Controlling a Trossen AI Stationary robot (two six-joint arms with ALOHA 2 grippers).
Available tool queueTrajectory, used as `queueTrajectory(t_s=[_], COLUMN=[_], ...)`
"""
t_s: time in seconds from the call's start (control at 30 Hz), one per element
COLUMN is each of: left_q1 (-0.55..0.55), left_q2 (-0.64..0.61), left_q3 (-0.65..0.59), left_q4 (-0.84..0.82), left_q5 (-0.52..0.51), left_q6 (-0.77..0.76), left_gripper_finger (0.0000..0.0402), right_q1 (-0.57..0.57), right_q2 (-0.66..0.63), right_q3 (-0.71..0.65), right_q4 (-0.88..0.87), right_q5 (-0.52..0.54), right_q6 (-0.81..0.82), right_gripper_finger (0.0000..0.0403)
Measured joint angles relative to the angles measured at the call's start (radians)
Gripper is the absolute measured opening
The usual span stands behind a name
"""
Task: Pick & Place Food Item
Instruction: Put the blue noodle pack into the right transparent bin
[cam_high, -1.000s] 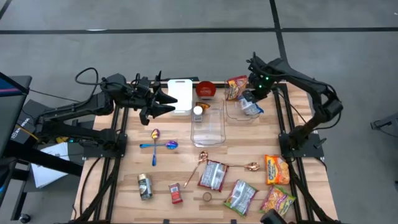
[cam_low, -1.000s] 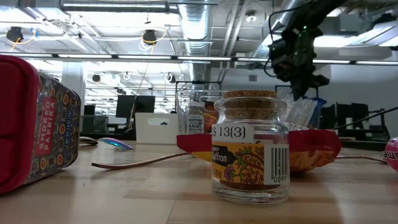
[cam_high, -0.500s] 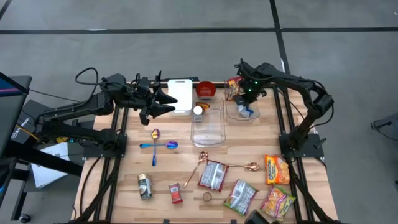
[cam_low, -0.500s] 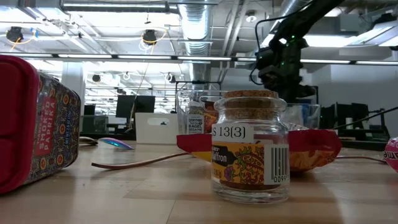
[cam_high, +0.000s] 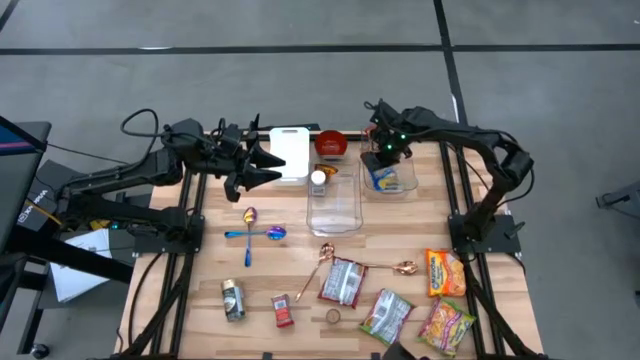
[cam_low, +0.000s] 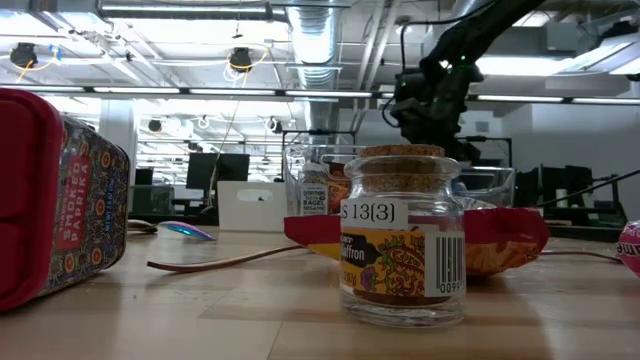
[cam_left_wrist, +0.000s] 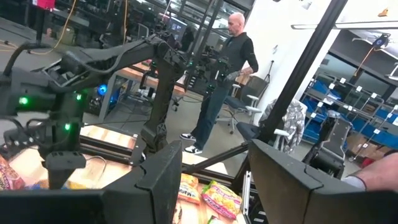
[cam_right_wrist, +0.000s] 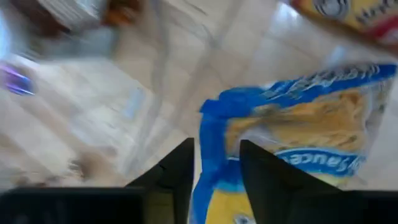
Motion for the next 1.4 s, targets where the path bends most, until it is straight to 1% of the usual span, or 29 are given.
queueTrajectory(t_s=[0.1, 0.17, 0.27, 0.33, 0.4, 0.47, 0.6, 0.67, 0.73, 0.8, 0.9, 1.03, 1.17, 1.27, 1.4], left_q1=[0.000, 0.000, 0.000, 0.000, 0.000, 0.000, 0.000, 0.000, 0.000, 0.000, 0.000, 0.000, 0.001, 0.001, 0.001], left_q2=[0.000, 0.000, 0.000, 0.000, 0.000, 0.000, 0.000, 0.000, 0.000, 0.000, 0.000, 0.000, 0.000, 0.000, 0.000], left_q3=[0.000, 0.000, 0.000, 0.000, 0.000, 0.000, 0.000, 0.000, 0.000, 0.000, 0.000, 0.000, 0.000, 0.000, 0.000], left_q4=[0.000, 0.000, 0.000, 0.000, 0.000, 0.000, 0.001, 0.001, 0.001, 0.001, 0.002, 0.020, 0.053, 0.074, 0.082], left_q5=[0.000, 0.000, 0.000, 0.000, -0.001, -0.005, -0.012, -0.014, -0.014, -0.014, -0.015, -0.019, -0.021, -0.020, -0.020], left_q6=[0.000, 0.000, 0.000, 0.000, 0.000, 0.000, 0.000, -0.010, -0.021, -0.025, -0.032, -0.046, -0.050, -0.054, -0.068], left_gripper_finger=[0.0182, 0.0182, 0.0182, 0.0182, 0.0182, 0.0182, 0.0182, 0.0182, 0.0182, 0.0182, 0.0182, 0.0182, 0.0182, 0.0182, 0.0182], right_q1=[-0.010, -0.020, -0.035, -0.048, -0.058, -0.068, -0.068, -0.065, -0.064, -0.066, -0.078, -0.089, -0.085, -0.078, -0.052], right_q2=[-0.030, -0.054, -0.084, -0.091, -0.084, -0.067, -0.030, -0.018, -0.016, -0.017, -0.017, -0.010, 0.025, 0.055, 0.089], right_q3=[0.000, 0.000, 0.000, 0.000, 0.000, 0.000, 0.000, 0.000, 0.000, 0.000, 0.000, 0.000, 0.000, 0.000, -0.001], right_q4=[0.033, 0.033, -0.009, -0.058, -0.102, -0.129, -0.123, -0.103, -0.100, -0.098, -0.098, -0.098, -0.109, -0.120, -0.121], right_q5=[-0.016, -0.003, 0.079, 0.148, 0.185, 0.190, 0.198, 0.194, 0.187, 0.187, 0.184, 0.181, 0.183, 0.184, 0.186], right_q6=[0.009, 0.009, 0.002, -0.028, -0.066, -0.108, -0.160, -0.202, -0.251, -0.291, -0.324, -0.373, -0.385, -0.381, -0.367], right_gripper_finger=[0.0157, 0.0171, 0.0180, 0.0176, 0.0163, 0.0140, 0.0078, 0.0052, 0.0038, 0.0034, 0.0047, 0.0082, 0.0115, 0.0126, 0.0127])
